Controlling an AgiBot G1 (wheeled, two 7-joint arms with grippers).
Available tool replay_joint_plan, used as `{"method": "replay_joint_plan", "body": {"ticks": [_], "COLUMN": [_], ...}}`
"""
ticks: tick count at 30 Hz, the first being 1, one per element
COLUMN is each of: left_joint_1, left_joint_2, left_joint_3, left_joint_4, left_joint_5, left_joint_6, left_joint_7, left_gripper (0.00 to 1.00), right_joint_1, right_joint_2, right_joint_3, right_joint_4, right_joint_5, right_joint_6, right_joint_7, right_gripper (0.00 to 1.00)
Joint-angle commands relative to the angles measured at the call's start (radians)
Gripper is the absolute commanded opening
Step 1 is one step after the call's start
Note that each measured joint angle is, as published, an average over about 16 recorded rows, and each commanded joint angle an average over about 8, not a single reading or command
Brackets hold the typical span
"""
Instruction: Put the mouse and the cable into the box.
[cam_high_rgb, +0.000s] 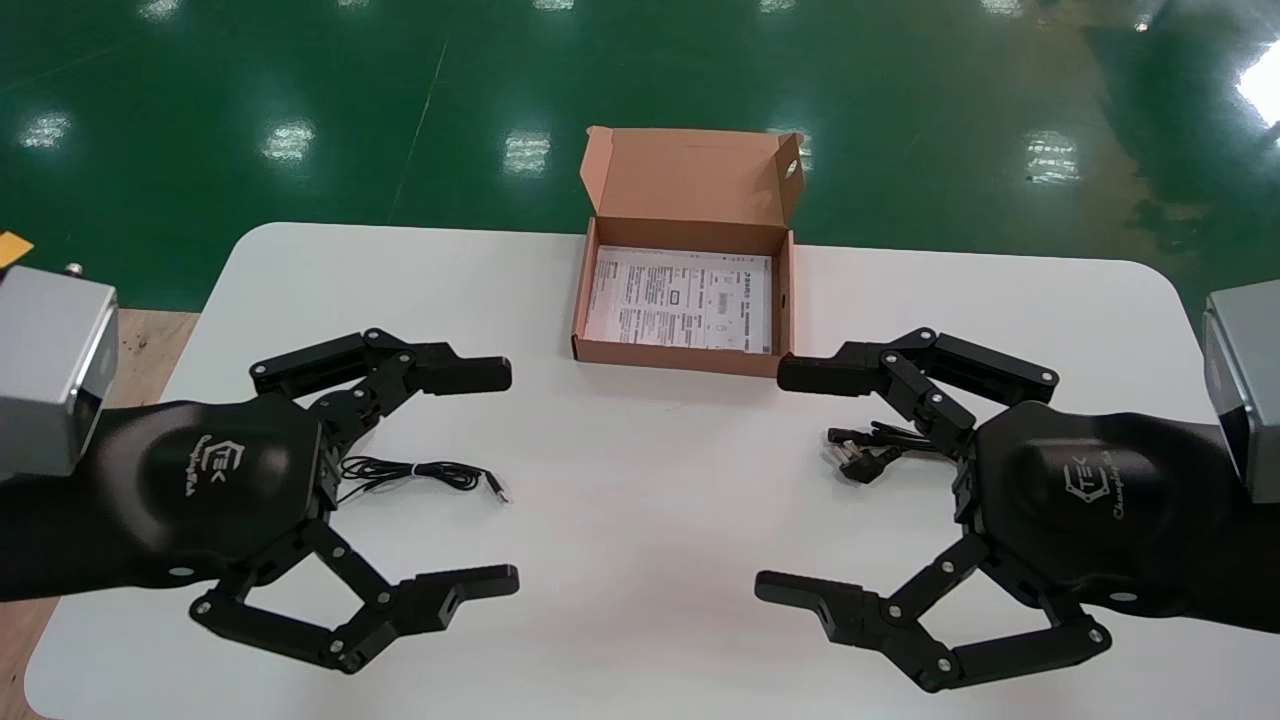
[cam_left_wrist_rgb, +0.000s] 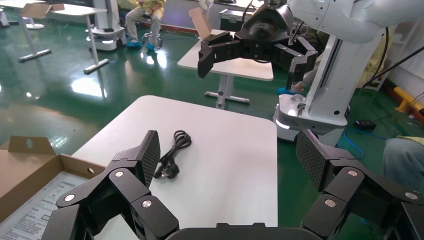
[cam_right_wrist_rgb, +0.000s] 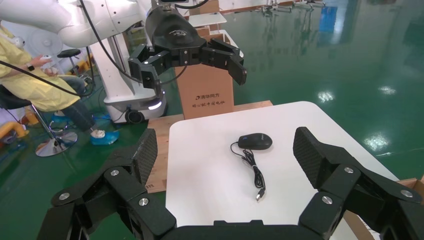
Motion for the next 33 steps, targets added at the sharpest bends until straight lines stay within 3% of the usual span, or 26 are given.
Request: {"method": "replay_joint_plan", "body": {"ticks": [1, 26, 33], "left_joint_1": [0.0, -0.001, -0.105], "left_joint_2": [0.0, -0.002, -0.018], "left_joint_3": [0.0, 0.002, 0.082], "left_joint_4": [0.0, -0.002, 0.0], "left_joint_5": [0.0, 0.005, 0.157], "left_joint_6": [0.0, 0.003, 0.067], "left_joint_7": [0.0, 0.0, 0.001], "left_gripper": [1.0, 1.0, 1.0], "right_joint_1": [0.0, -0.001, 0.025], "right_joint_2": [0.0, 0.0, -0.001], "right_joint_3": [0.0, 0.0, -0.004], "right_joint_4": [0.0, 0.001, -0.027], "right_joint_5": [0.0, 0.0, -0.057], "right_joint_6": [0.0, 0.0, -0.014], "right_joint_7": [0.0, 0.001, -0.073], "right_gripper": [1.0, 1.0, 1.0]}}
